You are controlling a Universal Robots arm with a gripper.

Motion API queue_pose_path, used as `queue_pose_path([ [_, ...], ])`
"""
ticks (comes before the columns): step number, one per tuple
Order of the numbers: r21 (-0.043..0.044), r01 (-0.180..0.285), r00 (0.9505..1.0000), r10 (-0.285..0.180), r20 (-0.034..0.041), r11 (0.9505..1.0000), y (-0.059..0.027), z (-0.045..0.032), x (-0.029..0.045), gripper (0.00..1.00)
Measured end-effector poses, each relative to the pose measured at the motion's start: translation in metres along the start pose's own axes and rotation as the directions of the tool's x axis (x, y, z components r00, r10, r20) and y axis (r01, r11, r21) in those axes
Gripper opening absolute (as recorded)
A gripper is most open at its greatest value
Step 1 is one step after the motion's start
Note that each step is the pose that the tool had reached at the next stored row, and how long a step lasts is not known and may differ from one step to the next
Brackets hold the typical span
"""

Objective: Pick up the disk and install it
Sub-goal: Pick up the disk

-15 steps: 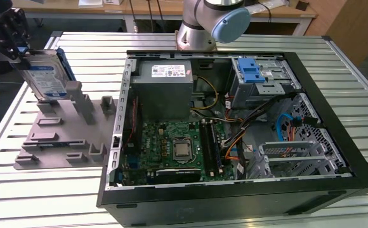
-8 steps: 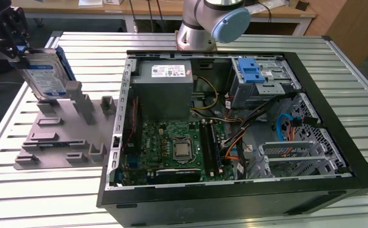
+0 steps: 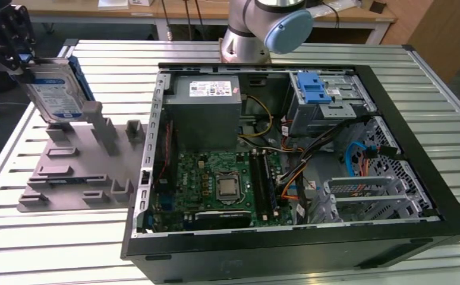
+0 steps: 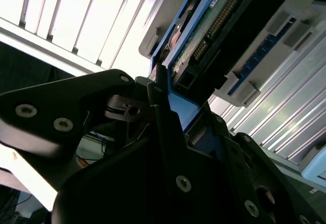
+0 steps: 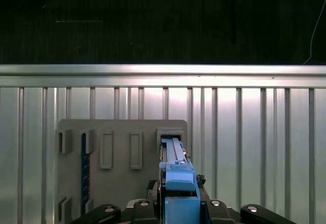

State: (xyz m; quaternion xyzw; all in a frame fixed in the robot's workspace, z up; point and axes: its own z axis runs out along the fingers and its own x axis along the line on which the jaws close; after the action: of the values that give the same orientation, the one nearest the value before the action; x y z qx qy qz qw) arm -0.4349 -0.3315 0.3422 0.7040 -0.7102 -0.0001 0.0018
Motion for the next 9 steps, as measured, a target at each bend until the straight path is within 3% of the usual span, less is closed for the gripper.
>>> queue_pose_path([
  [9,0.0001,0.0,1.0,0.0,0.0,1.0,0.0,-0.0089,0.0,0.36],
])
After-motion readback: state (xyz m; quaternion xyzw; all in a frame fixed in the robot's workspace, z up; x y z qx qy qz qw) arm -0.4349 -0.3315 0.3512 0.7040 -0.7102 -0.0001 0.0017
